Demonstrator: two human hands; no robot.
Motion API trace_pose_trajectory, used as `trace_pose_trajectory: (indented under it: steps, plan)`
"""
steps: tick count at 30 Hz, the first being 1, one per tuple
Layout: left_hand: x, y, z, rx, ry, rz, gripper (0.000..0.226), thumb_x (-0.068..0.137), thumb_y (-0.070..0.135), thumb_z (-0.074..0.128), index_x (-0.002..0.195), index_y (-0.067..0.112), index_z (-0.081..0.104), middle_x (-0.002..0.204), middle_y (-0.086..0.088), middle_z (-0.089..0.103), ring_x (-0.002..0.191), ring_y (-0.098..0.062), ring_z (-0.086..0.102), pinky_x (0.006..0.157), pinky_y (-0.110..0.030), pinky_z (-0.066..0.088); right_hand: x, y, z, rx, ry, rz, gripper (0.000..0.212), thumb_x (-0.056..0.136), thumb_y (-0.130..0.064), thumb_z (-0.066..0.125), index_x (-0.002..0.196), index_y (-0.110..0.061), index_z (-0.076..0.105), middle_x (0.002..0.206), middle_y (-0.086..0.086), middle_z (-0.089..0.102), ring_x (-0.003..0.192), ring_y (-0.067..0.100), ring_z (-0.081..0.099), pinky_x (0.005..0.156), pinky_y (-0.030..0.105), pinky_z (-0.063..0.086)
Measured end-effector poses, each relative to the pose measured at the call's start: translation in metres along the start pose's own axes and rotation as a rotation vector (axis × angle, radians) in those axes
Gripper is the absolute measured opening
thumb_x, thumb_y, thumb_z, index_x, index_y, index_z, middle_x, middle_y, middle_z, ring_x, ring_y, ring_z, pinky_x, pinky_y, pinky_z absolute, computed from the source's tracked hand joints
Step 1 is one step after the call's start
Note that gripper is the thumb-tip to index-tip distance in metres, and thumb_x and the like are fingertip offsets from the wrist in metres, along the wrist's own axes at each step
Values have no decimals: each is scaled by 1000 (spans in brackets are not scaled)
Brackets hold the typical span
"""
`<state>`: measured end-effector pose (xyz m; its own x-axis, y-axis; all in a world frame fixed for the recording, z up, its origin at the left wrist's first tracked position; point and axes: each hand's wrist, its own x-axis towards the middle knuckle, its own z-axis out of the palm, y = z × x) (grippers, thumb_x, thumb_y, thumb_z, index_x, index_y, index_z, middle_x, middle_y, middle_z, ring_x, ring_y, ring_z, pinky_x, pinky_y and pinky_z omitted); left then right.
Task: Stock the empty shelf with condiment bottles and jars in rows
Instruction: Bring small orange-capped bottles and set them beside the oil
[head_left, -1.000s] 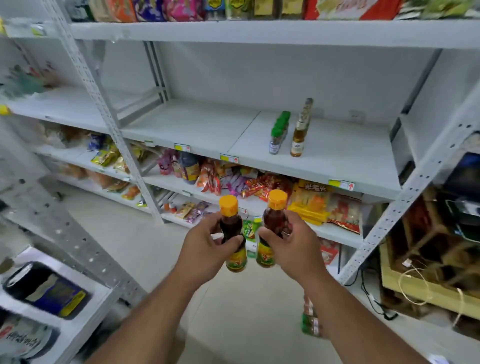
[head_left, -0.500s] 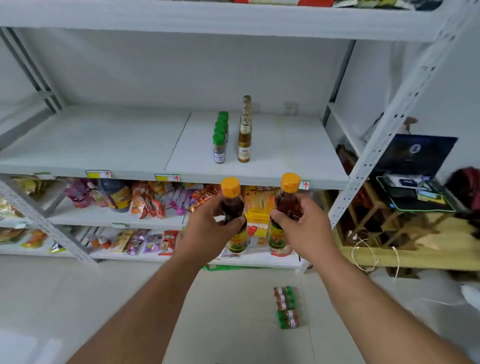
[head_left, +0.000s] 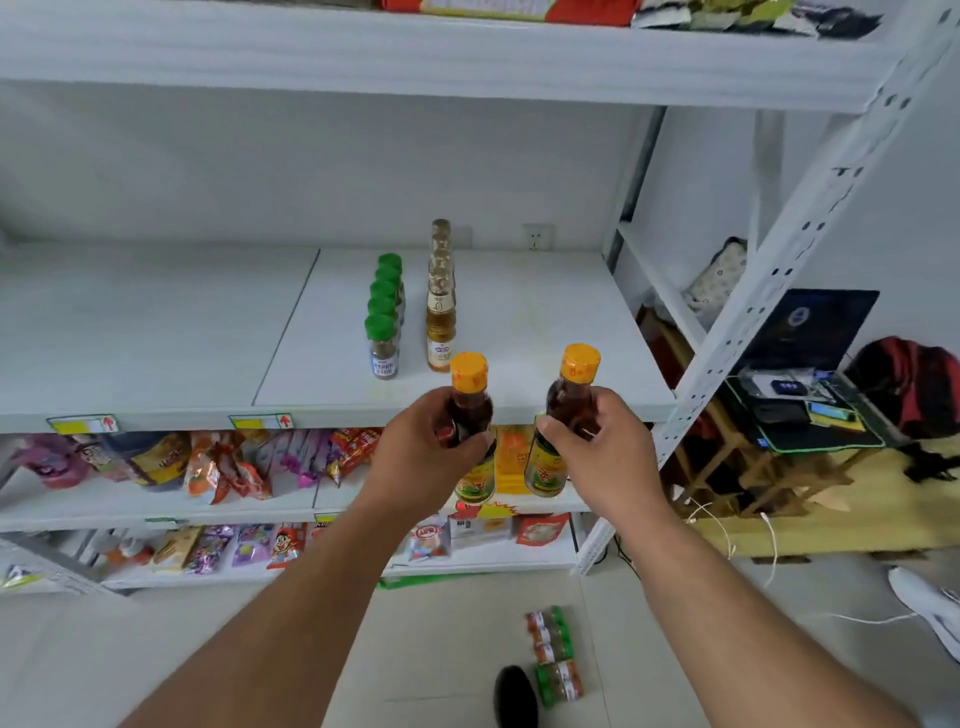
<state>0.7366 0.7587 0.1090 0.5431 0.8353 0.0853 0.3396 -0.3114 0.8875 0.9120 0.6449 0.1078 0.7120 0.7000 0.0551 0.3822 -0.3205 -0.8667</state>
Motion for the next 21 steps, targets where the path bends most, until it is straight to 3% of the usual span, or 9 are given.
trace_pose_trajectory:
  steps: [3,7,9,14,21]
  plan:
    - [33,1,17,-19,10,-6,31,83,25,79,107,40,65,101,20,70,93,10,64,76,-10,49,41,10,-3,7,6,-6,32,86,-46,77,111,-37,60,98,-18,68,97,9,65,77,25,47]
    - [77,-2,41,54,51,-17,35,83,27,79,113,36,65,104,18,70,95,6,63,68,1,42,95,25,-5,39,-9,-12,33,87,-43,77,115,-32,61,102,-18,66,96,6,59,77,20,42]
    - [97,-4,52,72,69,-25,36,84,29,79,117,32,66,106,16,70,99,1,63,71,-1,41,120,32,-6,35,-21,-14,35,88,-43,77,116,-30,62,102,-17,66,96,7,60,73,15,41]
    - [138,-6,71,95,89,-34,29,86,29,76,112,32,64,104,17,67,97,-5,62,72,-4,41,168,49,4,33,-13,12,39,86,-44,78,118,-29,61,106,-14,68,99,10,63,83,27,48]
    - [193,-24,89,108,53,-77,35,87,29,75,120,30,63,110,15,67,102,-6,62,83,-17,47,218,60,25,21,-12,32,42,86,-42,79,120,-25,61,107,-11,67,97,9,58,83,26,46]
